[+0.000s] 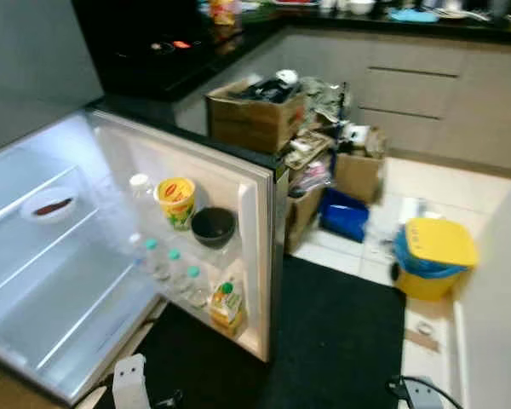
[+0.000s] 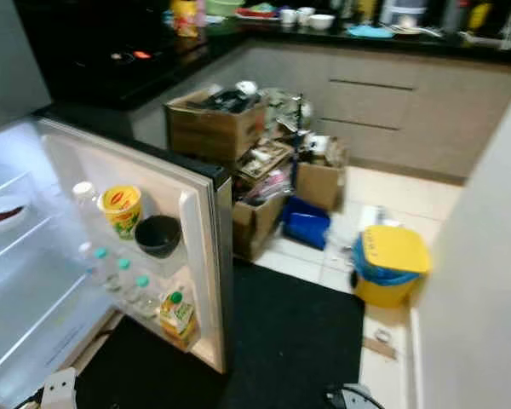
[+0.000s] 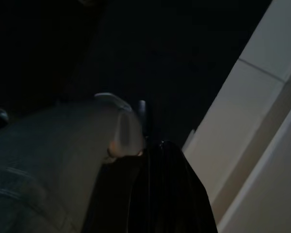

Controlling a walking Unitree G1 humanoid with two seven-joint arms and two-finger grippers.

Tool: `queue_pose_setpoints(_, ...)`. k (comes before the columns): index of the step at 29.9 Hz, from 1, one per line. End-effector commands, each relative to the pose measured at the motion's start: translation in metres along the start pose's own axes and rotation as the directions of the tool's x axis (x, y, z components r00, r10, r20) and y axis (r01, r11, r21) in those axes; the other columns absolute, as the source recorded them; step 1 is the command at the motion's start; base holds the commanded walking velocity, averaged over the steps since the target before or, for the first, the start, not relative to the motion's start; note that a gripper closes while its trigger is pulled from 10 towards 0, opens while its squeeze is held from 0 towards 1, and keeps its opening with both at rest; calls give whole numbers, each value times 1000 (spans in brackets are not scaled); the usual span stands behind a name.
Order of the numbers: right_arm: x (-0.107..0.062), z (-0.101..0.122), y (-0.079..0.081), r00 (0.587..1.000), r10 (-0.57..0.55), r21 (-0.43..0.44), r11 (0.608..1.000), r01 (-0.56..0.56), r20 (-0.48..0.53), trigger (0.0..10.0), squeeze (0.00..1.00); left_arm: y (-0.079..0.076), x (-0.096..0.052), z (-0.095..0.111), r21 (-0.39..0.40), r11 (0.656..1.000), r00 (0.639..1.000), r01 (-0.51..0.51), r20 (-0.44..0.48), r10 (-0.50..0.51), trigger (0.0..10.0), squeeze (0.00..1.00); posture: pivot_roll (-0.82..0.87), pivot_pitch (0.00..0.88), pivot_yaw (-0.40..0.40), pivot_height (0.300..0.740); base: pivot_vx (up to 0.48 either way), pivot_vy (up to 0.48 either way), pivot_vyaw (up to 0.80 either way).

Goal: Restocking fridge

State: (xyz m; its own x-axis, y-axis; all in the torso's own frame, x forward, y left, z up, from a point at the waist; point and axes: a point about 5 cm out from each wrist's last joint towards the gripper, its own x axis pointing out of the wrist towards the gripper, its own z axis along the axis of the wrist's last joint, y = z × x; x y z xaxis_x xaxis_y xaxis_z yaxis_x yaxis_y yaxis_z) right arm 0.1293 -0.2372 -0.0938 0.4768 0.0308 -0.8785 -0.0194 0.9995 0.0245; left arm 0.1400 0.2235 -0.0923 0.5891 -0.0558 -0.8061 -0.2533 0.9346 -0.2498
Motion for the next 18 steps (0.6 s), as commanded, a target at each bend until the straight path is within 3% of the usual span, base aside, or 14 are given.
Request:
queue_pose_setpoints(1, 1, 0, 4, 1000, 10, -7, 1000, -10, -4, 10000, 0, 3, 0, 5, 12, 1000, 1000, -15, 9, 15, 10000, 0, -80, 0, 37, 740, 0, 0, 781)
queue_pose_setpoints(18, 1, -1, 5, 1000, 20, -28, 999, -20, -5, 10000, 0, 0, 1, 4, 1, 1000, 1000, -14, 9, 14, 10000, 0, -84, 11, 38, 740, 0, 0, 781)
